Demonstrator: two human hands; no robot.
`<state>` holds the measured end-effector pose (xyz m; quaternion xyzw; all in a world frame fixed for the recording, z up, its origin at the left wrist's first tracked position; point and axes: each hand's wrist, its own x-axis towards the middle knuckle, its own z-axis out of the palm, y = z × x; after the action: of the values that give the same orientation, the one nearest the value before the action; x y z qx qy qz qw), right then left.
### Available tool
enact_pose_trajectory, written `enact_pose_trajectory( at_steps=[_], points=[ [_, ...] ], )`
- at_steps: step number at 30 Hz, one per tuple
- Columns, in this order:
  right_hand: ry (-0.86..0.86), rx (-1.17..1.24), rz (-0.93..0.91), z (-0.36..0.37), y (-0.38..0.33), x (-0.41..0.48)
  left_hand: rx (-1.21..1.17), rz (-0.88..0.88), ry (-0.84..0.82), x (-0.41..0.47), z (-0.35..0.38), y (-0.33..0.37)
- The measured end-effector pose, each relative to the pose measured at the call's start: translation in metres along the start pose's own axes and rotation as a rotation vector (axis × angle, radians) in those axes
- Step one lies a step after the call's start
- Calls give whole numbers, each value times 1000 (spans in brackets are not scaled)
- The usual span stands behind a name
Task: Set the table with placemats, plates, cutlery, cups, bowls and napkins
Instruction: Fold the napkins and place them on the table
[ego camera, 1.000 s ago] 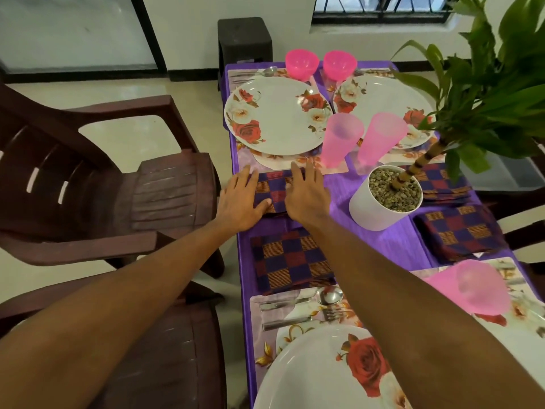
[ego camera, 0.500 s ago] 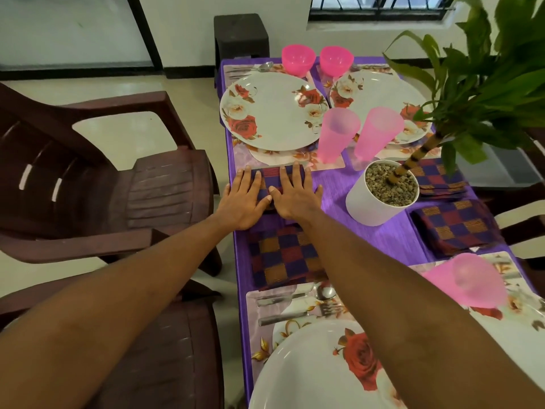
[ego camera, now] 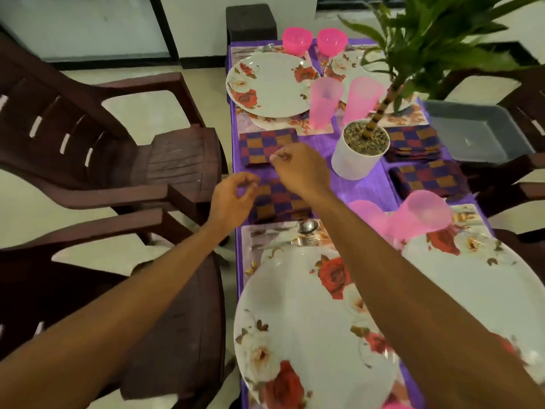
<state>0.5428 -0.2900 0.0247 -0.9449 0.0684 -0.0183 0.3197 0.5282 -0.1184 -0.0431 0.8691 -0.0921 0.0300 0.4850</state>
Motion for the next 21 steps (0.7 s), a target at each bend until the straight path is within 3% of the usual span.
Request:
enact_pose_trajectory(
  at_steps=[6, 8, 10, 16, 21],
  points=[
    [125, 79, -14, -70, 34, -111, -16, -181, 18, -131, 15, 30],
    [123, 69, -44, -87, 53, -148, 81, -158, 12, -171, 19, 42],
    [95, 54, -50, -99, 77, -183, 182, -91, 19, -205, 23, 50],
    [-108, -24, 49, -104, 146, -246, 486, -161, 48, -275, 29, 50],
    [-202, -118, 169, -89, 177, -264, 544, -402, 4, -285, 24, 42]
  ],
)
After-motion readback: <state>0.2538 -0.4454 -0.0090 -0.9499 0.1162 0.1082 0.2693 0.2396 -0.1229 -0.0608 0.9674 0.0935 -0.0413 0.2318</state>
